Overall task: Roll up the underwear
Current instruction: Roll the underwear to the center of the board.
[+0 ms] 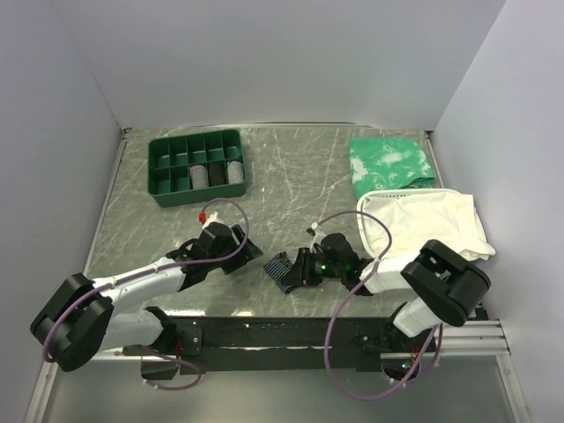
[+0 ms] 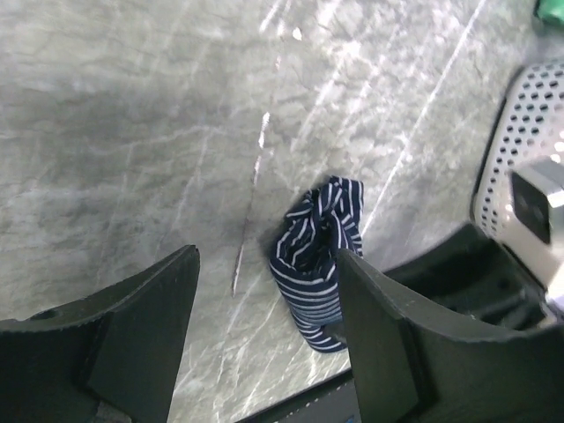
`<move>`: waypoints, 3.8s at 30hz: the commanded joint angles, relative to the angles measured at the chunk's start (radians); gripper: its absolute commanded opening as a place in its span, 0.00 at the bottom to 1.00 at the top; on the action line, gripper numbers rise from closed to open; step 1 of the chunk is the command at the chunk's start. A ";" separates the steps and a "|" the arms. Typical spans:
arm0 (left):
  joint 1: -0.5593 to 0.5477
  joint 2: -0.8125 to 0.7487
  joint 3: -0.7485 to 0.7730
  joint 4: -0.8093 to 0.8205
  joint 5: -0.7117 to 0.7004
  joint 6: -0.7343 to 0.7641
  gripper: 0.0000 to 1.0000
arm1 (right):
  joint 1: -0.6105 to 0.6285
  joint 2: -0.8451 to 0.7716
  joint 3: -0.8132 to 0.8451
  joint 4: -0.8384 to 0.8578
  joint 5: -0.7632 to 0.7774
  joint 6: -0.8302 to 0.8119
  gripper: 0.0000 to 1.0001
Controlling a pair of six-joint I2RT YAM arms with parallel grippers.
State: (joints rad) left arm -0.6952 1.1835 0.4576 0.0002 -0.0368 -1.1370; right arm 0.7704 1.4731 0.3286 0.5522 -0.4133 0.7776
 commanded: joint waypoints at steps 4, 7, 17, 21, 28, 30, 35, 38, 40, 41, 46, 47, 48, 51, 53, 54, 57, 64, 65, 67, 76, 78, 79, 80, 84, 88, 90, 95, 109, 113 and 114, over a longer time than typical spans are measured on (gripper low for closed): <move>-0.053 -0.016 -0.010 0.126 0.040 0.031 0.70 | -0.080 0.147 -0.020 0.161 -0.165 0.101 0.22; -0.079 -0.012 -0.013 0.150 0.040 0.013 0.70 | -0.088 0.161 -0.014 0.169 -0.165 0.114 0.23; -0.147 0.047 -0.034 0.173 -0.028 -0.056 0.70 | -0.117 0.223 -0.014 0.193 -0.179 0.153 0.23; -0.158 0.060 -0.033 0.156 -0.057 -0.075 0.70 | -0.120 0.210 -0.017 0.181 -0.163 0.146 0.24; -0.159 0.142 0.005 0.202 -0.092 -0.092 0.70 | -0.122 0.208 -0.019 0.199 -0.174 0.144 0.24; -0.159 0.182 0.035 0.215 -0.094 -0.081 0.69 | -0.120 0.205 -0.020 0.203 -0.179 0.143 0.24; -0.159 0.231 0.033 0.276 -0.078 -0.089 0.68 | -0.120 0.200 -0.013 0.195 -0.185 0.134 0.25; -0.161 0.238 0.016 0.303 -0.068 -0.096 0.65 | -0.120 0.204 -0.011 0.196 -0.188 0.135 0.25; -0.159 0.245 0.010 0.304 -0.061 -0.101 0.63 | -0.120 0.205 -0.013 0.199 -0.190 0.137 0.25; -0.161 0.248 0.009 0.308 -0.058 -0.102 0.59 | -0.120 0.205 -0.013 0.203 -0.191 0.137 0.25; -0.161 0.260 0.004 0.325 -0.046 -0.102 0.40 | -0.118 0.196 0.001 0.186 -0.197 0.120 0.29; -0.161 0.268 0.009 0.323 -0.045 -0.099 0.34 | -0.120 0.191 0.006 0.160 -0.196 0.112 0.31; -0.161 0.269 0.016 0.322 -0.041 -0.096 0.32 | -0.118 0.178 0.019 0.146 -0.197 0.103 0.34; -0.161 0.275 0.029 0.317 -0.040 -0.090 0.26 | -0.117 0.118 0.055 0.053 -0.197 0.054 0.49; -0.161 0.277 0.042 0.290 -0.046 -0.075 0.23 | -0.111 0.061 0.082 -0.089 -0.161 -0.009 0.59; -0.162 0.277 0.056 0.281 -0.049 -0.067 0.22 | -0.106 -0.013 0.123 -0.159 -0.133 -0.041 0.62; -0.161 0.258 0.084 0.215 -0.081 -0.043 0.20 | -0.065 -0.179 0.208 -0.440 0.048 -0.170 0.77; -0.150 0.215 0.147 0.040 -0.163 0.022 0.19 | -0.039 -0.393 0.279 -0.727 0.344 -0.317 0.81; -0.147 0.208 0.150 0.026 -0.164 0.026 0.18 | -0.037 -0.405 0.277 -0.741 0.366 -0.322 0.80; -0.135 0.194 0.139 0.009 -0.160 0.034 0.19 | -0.036 -0.404 0.276 -0.744 0.370 -0.333 0.81; -0.078 0.133 0.128 -0.141 -0.140 0.026 0.18 | 0.194 -0.274 0.366 -0.727 0.473 -0.365 0.78; -0.072 0.134 0.128 -0.155 -0.132 0.023 0.19 | 0.227 -0.220 0.400 -0.713 0.485 -0.376 0.78; -0.069 0.134 0.128 -0.157 -0.129 0.019 0.19 | 0.257 -0.202 0.412 -0.707 0.498 -0.383 0.78; -0.067 0.140 0.133 -0.161 -0.124 0.017 0.19 | 0.273 -0.165 0.437 -0.703 0.507 -0.388 0.79; -0.056 0.154 0.139 -0.157 -0.109 0.019 0.20 | 0.325 -0.076 0.486 -0.686 0.534 -0.437 0.81; -0.044 0.165 0.139 -0.151 -0.094 0.029 0.20 | 0.351 0.001 0.530 -0.690 0.568 -0.483 0.82; -0.037 0.163 0.138 -0.146 -0.084 0.031 0.20 | 0.357 0.030 0.546 -0.686 0.582 -0.504 0.82; -0.023 0.165 0.130 -0.135 -0.068 0.042 0.20 | 0.365 0.082 0.572 -0.680 0.599 -0.528 0.83; -0.013 0.171 0.122 -0.115 -0.045 0.036 0.20 | 0.420 0.159 0.612 -0.649 0.602 -0.514 0.82; -0.012 0.168 0.116 -0.112 -0.041 0.033 0.20 | 0.448 0.173 0.609 -0.635 0.659 -0.466 0.82; -0.013 0.169 0.115 -0.108 -0.038 0.031 0.20 | 0.449 0.173 0.609 -0.629 0.675 -0.459 0.81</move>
State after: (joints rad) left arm -0.7059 1.3415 0.5777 -0.1028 -0.0788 -1.1198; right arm 1.1870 1.6295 0.8967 -0.1486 0.2138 0.2924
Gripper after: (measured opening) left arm 0.207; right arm 0.821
